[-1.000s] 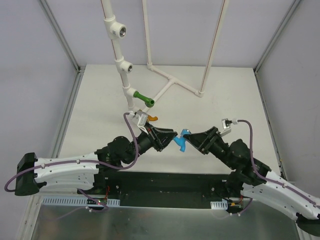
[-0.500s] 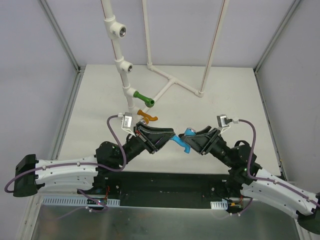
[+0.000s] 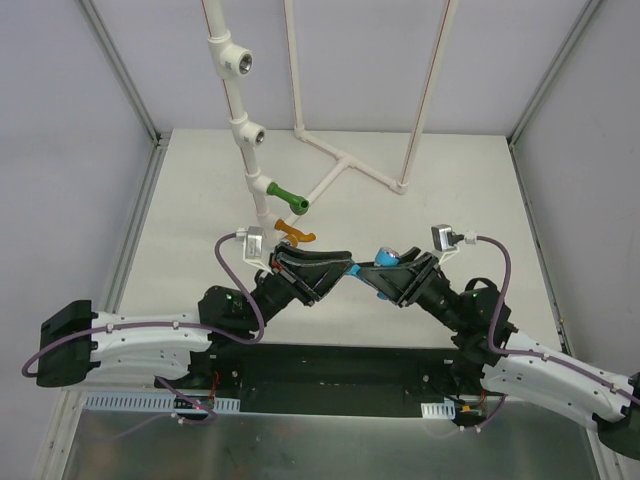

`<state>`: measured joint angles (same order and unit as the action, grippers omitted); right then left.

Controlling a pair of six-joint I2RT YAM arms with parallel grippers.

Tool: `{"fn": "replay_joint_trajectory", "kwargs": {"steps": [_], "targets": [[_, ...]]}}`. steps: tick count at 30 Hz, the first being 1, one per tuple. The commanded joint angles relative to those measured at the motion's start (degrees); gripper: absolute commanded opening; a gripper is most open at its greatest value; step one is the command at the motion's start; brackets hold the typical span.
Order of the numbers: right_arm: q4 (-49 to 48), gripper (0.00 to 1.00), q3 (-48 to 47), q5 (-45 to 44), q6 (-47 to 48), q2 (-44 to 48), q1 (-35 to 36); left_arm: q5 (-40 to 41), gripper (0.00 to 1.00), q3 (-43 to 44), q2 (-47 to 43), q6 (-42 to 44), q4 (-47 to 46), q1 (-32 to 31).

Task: Install the water faucets
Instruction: Pick up the water faucet from the center of the board.

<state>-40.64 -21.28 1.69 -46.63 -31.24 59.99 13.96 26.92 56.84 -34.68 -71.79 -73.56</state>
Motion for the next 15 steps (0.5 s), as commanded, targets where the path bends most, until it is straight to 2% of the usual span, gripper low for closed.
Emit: {"fn": "replay_joint_trajectory", "kwargs": {"steps": [1,4,13,15], "targets": [[-7.4,0.48,-3.2,-1.3,2.0,0.1,0.9,0.0,0.0,2.1,1.3,2.3,-11.6,-0.4],[-8.2,0.46,-3.9,-1.3,1.9,-1.4,1.3,0.5,0.0,1.9,2.4,3.3,-14.7,-0.4],[-16.6,0.47,-2.8,-5.5,1.9,-4.3,2.5,-1.0,0.0,4.8,3.1,6.4,-14.7,-0.4],[-19.3,0.5,-2.2,-5.9,1.5,-4.7,2.5,-1.1,0.0,5.2,2.9,7.1,-14.7,-0.4]]}}
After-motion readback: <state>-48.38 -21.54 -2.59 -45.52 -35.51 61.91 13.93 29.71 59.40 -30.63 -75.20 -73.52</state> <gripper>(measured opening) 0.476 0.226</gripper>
